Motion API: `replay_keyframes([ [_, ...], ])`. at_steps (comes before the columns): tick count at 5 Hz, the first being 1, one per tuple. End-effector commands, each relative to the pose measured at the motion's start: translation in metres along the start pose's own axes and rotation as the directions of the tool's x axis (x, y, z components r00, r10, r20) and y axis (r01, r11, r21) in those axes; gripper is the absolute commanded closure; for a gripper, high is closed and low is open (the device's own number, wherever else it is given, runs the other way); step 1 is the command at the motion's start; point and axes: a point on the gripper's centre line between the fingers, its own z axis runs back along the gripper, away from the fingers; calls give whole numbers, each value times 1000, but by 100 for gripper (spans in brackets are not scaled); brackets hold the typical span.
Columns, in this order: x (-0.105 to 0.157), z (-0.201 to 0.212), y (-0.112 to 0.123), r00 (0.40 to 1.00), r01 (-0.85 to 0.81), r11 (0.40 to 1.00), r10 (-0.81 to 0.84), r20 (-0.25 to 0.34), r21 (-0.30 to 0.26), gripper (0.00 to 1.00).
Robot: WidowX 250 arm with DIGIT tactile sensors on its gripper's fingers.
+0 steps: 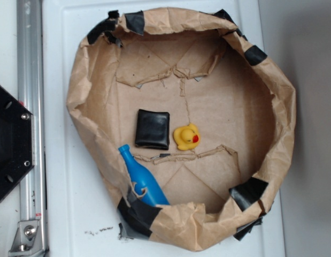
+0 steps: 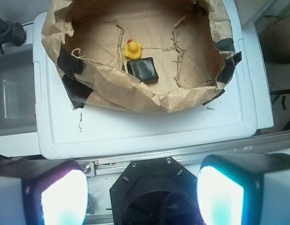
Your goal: Grab the yellow duck.
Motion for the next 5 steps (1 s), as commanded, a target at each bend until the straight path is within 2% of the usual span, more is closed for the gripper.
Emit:
replay_keyframes([
  [1,0,0,0,1000,0,1000,0,0,0,0],
  [2,49,-22,9,984,-180,981,179,18,73,0],
  [3,83,-53,16,980,-196,972,192,46,127,0],
  [4,107,-95,28,960,-278,951,274,52,136,0],
  [5,121,-128,42,915,-380,925,373,155,15,0],
])
